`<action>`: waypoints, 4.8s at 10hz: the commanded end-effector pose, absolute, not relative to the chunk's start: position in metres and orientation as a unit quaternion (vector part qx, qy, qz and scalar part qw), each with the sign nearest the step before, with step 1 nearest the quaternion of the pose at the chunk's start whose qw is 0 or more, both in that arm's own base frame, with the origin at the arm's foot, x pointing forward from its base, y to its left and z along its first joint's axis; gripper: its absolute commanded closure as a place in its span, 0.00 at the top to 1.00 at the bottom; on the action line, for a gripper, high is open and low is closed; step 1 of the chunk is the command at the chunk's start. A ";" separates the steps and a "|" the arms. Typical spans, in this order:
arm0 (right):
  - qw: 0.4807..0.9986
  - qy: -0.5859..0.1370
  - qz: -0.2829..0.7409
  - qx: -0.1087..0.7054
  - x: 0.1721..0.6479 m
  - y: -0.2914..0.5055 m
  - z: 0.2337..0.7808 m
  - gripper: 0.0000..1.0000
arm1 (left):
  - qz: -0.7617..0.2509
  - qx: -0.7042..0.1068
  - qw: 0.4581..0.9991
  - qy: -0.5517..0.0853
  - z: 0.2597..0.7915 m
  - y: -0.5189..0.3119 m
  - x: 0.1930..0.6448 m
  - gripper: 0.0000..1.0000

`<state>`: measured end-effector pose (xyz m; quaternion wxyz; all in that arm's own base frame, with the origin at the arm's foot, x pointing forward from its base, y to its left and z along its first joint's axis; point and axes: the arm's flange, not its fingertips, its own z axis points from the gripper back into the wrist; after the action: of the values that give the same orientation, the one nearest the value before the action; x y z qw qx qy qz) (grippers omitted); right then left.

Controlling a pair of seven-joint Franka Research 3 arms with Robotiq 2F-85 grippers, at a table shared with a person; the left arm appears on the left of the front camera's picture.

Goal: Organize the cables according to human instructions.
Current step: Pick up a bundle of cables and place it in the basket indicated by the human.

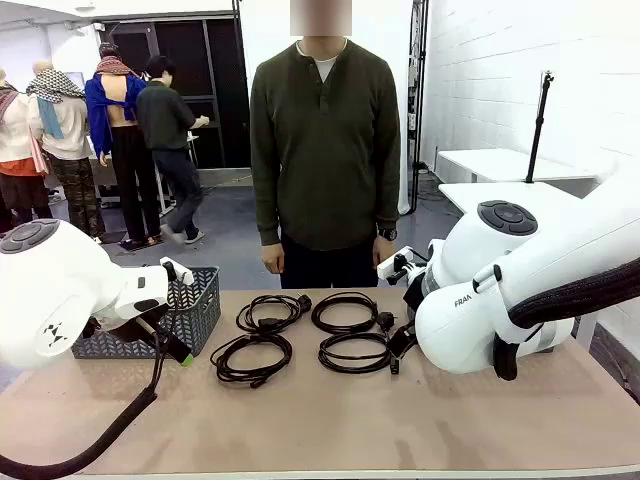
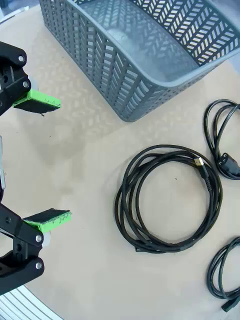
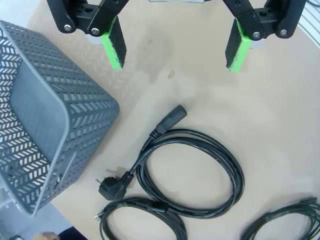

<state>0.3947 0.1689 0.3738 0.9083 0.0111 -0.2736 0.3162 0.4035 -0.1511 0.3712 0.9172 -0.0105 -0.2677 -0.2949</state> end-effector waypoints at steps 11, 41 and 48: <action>0.908 -0.274 0.316 0.011 0.395 0.169 0.374 1.00 | -0.295 -0.010 0.917 -0.268 0.371 -0.151 0.403 1.00; 0.814 -0.288 0.481 0.154 0.363 0.107 0.489 1.00 | -0.472 -0.176 0.802 -0.321 0.497 -0.074 0.369 1.00; 0.814 -0.288 0.481 0.154 0.363 0.107 0.489 1.00 | -0.472 -0.176 0.802 -0.321 0.497 -0.074 0.369 1.00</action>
<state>0.3608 0.1066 0.4903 0.8183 0.1437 -0.2838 0.4787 0.3668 -0.0763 0.4983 0.8078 -0.1685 -0.3169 -0.4676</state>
